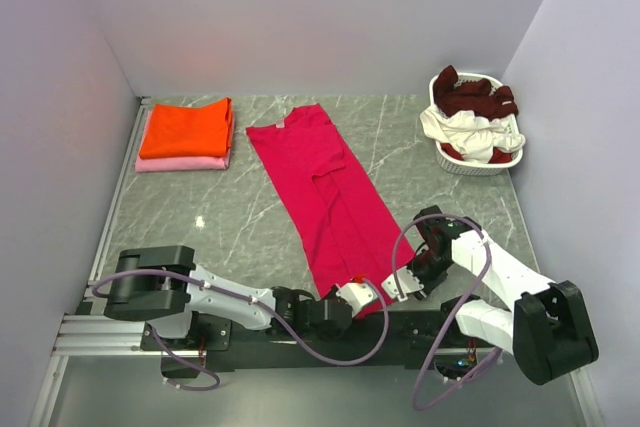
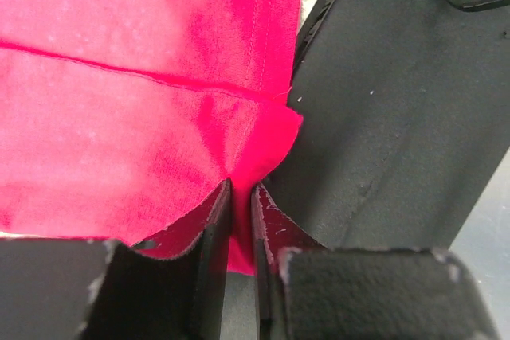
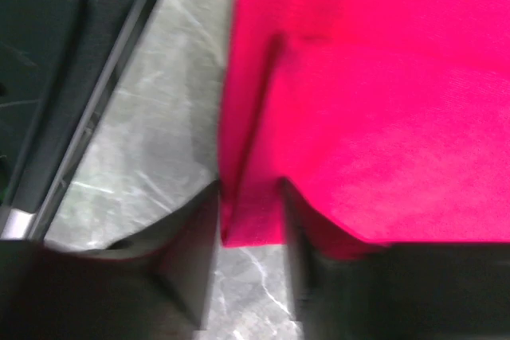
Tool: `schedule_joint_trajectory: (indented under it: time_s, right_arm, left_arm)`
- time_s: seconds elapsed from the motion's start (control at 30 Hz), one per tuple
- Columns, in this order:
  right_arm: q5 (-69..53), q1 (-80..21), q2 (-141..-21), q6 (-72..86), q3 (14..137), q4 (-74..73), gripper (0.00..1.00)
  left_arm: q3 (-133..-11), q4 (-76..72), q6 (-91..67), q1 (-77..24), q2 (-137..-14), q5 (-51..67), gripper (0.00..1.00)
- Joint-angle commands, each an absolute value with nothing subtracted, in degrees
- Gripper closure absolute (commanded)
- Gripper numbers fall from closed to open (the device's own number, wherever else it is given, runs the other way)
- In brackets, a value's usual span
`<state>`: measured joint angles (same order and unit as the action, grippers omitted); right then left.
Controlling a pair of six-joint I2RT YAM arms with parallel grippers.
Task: Fold and stack the t-shirts
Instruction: Fold the tshirt
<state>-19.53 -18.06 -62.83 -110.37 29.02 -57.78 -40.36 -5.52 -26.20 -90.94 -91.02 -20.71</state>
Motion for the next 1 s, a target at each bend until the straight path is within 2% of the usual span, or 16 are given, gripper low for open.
schedule_joint_trajectory:
  time_s: [0.0, 0.07, 0.1, 0.4, 0.63, 0.83, 0.97]
  right_arm:
    - [-17.4, -19.1, -64.0, -108.6, 28.0, -50.7, 0.61]
    - [-17.6, -19.2, -63.9, -107.7, 27.8, -50.2, 0.74]
    - [-18.0, -19.2, -63.5, -107.1, 27.9, -50.7, 1.0]
    - [-23.6, -20.0, -52.3, -105.1, 30.7, -61.1, 1.0]
    - [-24.3, -20.1, -51.6, -106.2, 39.2, -75.5, 1.0]
    - [-24.0, -20.1, -46.5, -103.7, 37.8, -77.1, 1.0]
    - [-25.1, -20.1, -46.6, -99.4, 39.1, -74.7, 1.0]
  left_arm:
    - [-40.5, -5.2, -26.7, -91.1, -88.0, -18.7, 0.79]
    - [-39.9, -5.3, -26.9, -91.0, -86.8, -18.6, 0.8]
    - [-39.5, -5.5, -27.1, -91.0, -86.3, -18.5, 0.8]
    - [-34.5, -7.4, -28.3, -90.3, -79.7, -9.9, 0.8]
    - [-40.1, -7.1, -26.8, -90.3, -82.2, -3.1, 0.79]
    - [-44.3, -5.7, -26.6, -89.7, -87.4, -1.1, 0.8]
    - [-43.6, -4.7, -27.5, -88.6, -85.4, -0.9, 0.81]
